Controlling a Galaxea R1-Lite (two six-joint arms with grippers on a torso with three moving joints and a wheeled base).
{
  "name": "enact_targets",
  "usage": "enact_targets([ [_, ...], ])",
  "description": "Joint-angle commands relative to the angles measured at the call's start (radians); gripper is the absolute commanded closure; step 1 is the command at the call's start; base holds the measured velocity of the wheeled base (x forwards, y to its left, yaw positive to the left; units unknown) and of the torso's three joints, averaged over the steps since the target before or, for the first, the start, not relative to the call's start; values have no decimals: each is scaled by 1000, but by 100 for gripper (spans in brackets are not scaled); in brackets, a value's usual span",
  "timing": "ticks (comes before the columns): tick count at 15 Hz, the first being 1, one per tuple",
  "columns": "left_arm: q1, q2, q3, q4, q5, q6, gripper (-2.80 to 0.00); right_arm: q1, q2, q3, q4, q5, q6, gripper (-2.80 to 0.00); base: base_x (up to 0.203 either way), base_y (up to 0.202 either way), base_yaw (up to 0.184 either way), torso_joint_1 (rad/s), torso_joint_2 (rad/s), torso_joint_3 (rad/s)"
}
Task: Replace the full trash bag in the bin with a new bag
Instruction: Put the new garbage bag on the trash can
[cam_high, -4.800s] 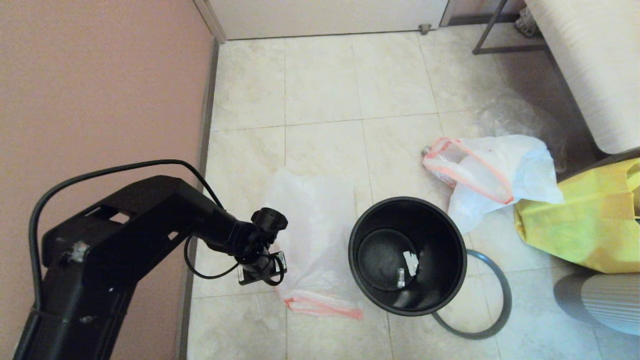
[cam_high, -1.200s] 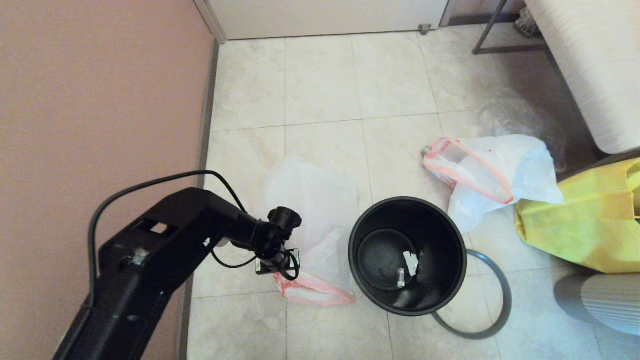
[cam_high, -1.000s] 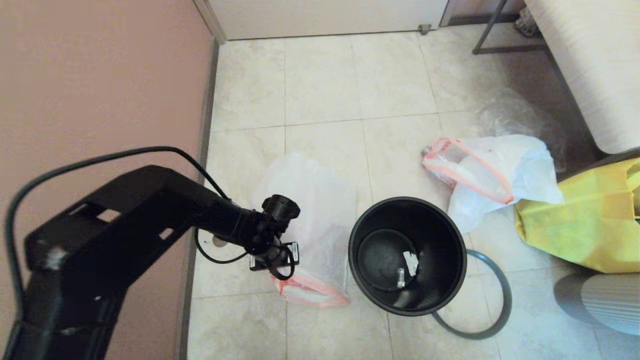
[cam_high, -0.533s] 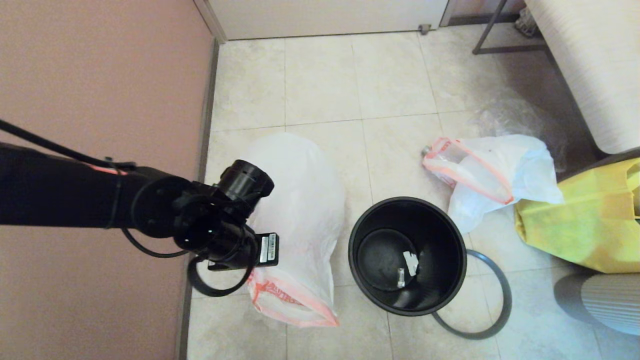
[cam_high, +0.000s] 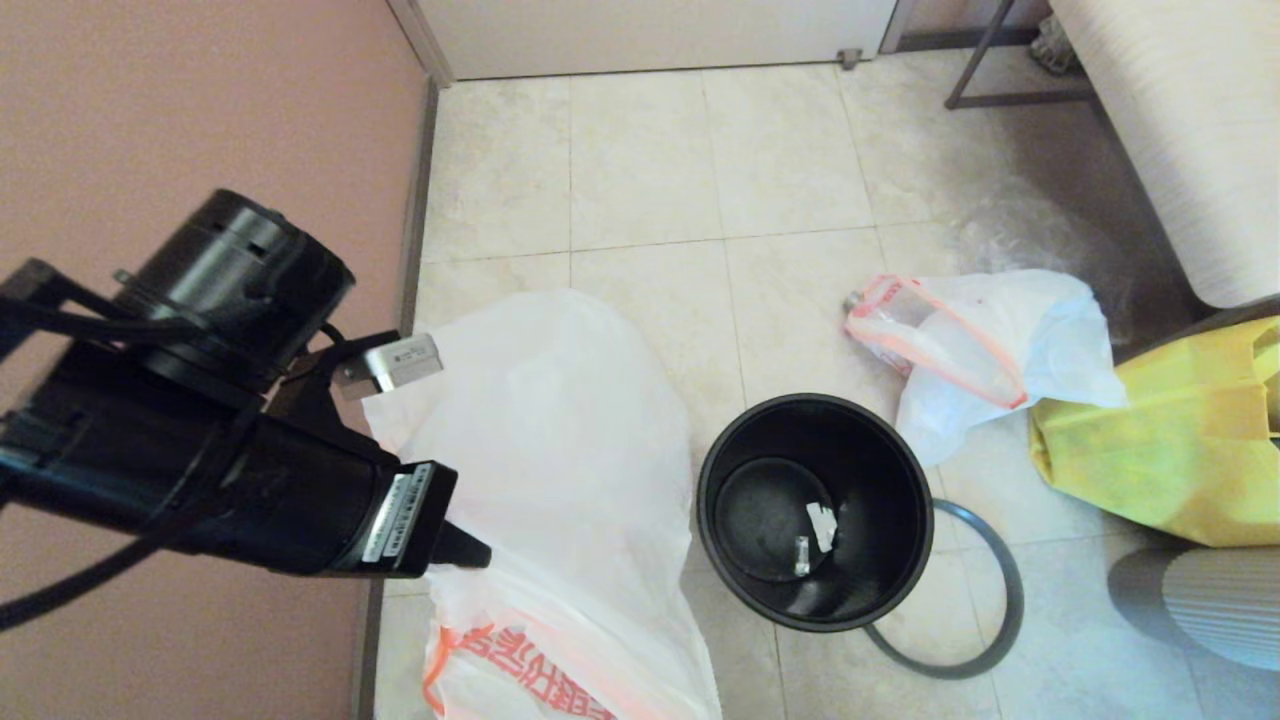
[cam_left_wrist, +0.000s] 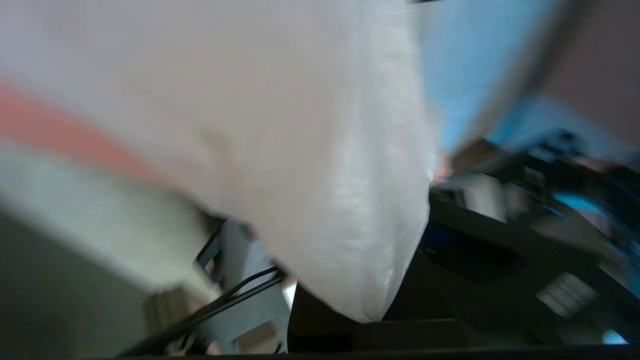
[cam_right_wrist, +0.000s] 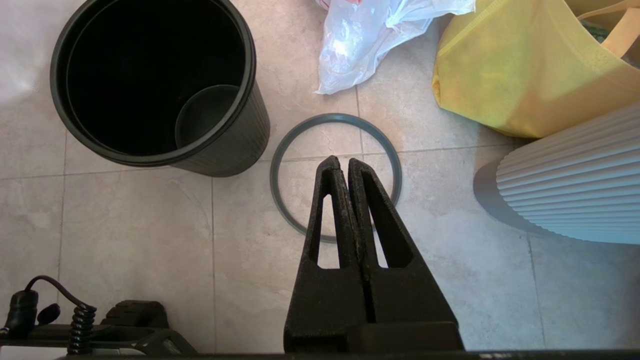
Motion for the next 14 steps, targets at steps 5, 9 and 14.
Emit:
enact_targets([
  [5,-19,-57,-105,8,-151,21,0,0,1,0,0,0,0,0,0,0,0,0,0,0],
  [9,-26,-62,-146,48,-230,14,0,0,1,0,0,0,-1,0,0,0,0,0,0,0],
  [14,-26,-69,-237,188,-298,12,0,0,1,0,0,0,0,0,0,0,0,0,0,0],
])
